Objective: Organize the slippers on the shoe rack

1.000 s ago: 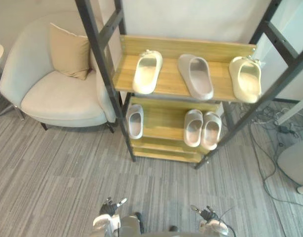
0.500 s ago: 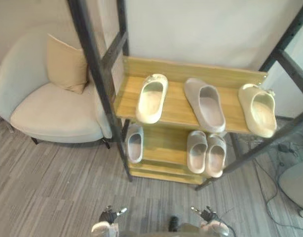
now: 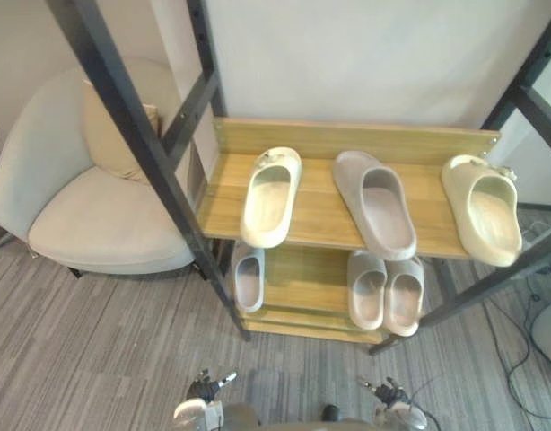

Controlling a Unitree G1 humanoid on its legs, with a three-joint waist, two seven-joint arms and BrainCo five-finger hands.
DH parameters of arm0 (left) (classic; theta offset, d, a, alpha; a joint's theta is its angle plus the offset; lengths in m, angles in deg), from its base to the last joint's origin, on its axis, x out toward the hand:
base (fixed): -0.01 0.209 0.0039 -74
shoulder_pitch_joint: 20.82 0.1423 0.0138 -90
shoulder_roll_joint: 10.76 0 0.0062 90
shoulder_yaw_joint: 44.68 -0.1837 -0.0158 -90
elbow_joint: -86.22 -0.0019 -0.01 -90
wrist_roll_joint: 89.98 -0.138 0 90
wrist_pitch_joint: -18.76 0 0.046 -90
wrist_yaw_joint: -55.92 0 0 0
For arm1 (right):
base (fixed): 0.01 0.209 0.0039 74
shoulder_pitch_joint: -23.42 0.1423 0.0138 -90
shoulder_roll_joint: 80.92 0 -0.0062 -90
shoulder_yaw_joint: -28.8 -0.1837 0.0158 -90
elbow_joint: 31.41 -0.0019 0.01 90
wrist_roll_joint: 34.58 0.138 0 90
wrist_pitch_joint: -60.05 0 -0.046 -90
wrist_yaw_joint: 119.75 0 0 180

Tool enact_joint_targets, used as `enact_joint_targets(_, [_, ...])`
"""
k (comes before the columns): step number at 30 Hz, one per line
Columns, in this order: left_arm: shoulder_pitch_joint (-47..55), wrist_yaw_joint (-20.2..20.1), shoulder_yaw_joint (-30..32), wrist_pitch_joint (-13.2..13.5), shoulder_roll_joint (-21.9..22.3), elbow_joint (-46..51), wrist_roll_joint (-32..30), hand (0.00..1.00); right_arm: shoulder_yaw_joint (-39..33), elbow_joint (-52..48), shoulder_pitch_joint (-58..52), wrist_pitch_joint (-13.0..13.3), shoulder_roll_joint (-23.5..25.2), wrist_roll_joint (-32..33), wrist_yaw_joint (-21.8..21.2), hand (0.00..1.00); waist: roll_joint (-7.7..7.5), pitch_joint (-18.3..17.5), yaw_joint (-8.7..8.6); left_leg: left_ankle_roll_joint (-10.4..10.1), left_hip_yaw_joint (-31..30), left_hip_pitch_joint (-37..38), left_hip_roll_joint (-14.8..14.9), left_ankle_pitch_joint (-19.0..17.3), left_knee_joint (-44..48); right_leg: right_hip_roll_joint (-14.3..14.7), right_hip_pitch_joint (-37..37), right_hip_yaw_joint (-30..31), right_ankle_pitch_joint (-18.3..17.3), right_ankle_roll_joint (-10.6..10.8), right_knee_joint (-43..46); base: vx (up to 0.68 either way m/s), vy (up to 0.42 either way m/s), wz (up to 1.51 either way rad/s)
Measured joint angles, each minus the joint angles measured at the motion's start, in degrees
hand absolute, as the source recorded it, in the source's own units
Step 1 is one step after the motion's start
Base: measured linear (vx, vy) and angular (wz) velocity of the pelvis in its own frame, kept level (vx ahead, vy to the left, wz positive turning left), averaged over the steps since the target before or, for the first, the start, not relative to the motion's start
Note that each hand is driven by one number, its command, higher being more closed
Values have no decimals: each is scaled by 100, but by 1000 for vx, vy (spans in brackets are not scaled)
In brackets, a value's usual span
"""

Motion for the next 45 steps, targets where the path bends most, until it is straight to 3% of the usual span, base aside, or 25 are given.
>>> enact_joint_targets(4, [-2,-4,-238,-1,-110,-65,-11,0,-28,34,-112,-2,7,0,3,0,-39,-45,-37,56,-43,126,-169,99,-247,-88,98,4,58,93,-154,21,64,4])
enact_joint_targets(17, [-76,3,-451,-3,-133,-266,-141,0,67,72,-40,16,-136,46,218,0,12,-154,-73,56,120,240,-150,100,-358,12,181,312,311,78,-562,-7,-11,-12])
enact_joint_targets(22, [-79,22,-529,-2,-157,-274,-225,0,311,-1467,-338,23,-350,18,413,0,-2,-156,-124,70,253,276,-152,109,-443,28,71,504,390,75,-583,-44,-10,-20])
enact_joint_targets(24, [-93,20,-655,-1,-190,-263,-325,0,320,-2559,-462,82,-467,-37,439,0,-14,-159,-158,67,305,249,-157,119,-460,33,-31,606,437,84,-598,-60,-12,-23])
enact_joint_targets(30, [-50,20,-735,3,-207,-232,-379,0,262,-4421,-796,183,-447,-369,433,0,-37,-182,-303,66,413,256,-149,119,-493,61,-151,794,474,95,-622,-24,-22,-17])
enact_joint_targets(40, [-26,13,-915,39,-214,-219,-542,0,325,-6301,-1230,375,-142,-639,345,0,-27,-191,-382,66,412,281,-143,119,-533,102,-246,1028,550,92,-625,-23,-26,-15])
enact_joint_targets(45, [-26,13,-1006,55,-223,-212,-547,0,469,-7294,-1354,590,-143,-757,202,0,-24,-193,-401,64,414,279,-142,117,-544,109,-311,1082,591,97,-626,-54,-28,-4])
